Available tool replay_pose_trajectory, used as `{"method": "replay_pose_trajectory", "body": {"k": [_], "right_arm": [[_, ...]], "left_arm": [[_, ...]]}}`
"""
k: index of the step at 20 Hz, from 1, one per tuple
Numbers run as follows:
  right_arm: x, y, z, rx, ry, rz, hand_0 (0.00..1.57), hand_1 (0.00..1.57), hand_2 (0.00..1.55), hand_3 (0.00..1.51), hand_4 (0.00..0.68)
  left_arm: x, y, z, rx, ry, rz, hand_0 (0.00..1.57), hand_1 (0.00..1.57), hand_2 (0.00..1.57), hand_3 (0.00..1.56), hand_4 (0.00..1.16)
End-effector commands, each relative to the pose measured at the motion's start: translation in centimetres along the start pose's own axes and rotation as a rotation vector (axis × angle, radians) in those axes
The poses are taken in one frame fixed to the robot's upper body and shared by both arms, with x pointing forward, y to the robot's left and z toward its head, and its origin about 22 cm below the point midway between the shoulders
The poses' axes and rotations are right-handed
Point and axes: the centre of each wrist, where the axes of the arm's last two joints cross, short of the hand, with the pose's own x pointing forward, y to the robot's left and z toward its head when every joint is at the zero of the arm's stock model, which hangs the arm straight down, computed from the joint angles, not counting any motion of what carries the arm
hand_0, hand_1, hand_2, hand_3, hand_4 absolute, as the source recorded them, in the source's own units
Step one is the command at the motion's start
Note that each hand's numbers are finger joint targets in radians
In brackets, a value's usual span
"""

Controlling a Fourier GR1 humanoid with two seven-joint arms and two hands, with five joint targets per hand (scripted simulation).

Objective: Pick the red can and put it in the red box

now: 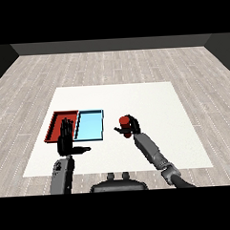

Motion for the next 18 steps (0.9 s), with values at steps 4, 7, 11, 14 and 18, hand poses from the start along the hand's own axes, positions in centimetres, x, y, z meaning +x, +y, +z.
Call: {"method": "replay_pose_trajectory", "body": {"k": [4, 7, 11, 14, 18], "right_arm": [[3.5, -1.2, 0.2, -0.01, -0.145, -0.034, 1.55, 1.55, 1.46, 1.38, 0.581], [4.9, -0.4, -0.1, -0.022, -0.161, -0.039, 1.54, 1.54, 1.46, 1.38, 0.583], [7.4, -2.3, 3.1, -0.027, -0.268, -0.061, 1.54, 1.54, 1.47, 1.4, 0.617], [9.6, -2.7, 2.8, 0.002, -0.324, -0.058, 1.51, 1.51, 1.47, 1.41, 0.641], [10.7, -0.5, 2.2, -0.009, -0.368, -0.083, 1.48, 1.48, 1.44, 1.4, 0.631]], "left_arm": [[-0.3, 0.4, -0.4, -0.023, 0.01, 0.006, 0.0, 0.0, 0.0, 0.0, 0.0], [-0.7, 1.5, -0.1, -0.025, 0.007, -0.022, 0.0, 0.0, 0.0, 0.0, 0.0], [0.3, -1.9, -0.8, -0.083, -0.009, -0.013, 0.0, 0.0, 0.0, 0.0, 0.0], [0.2, -4.3, -1.2, -0.116, 0.03, 0.048, 0.0, 0.0, 0.0, 0.0, 0.0], [1.0, -7.6, -3.8, -0.177, 0.07, 0.006, 0.0, 0.0, 0.0, 0.0, 0.0]]}}
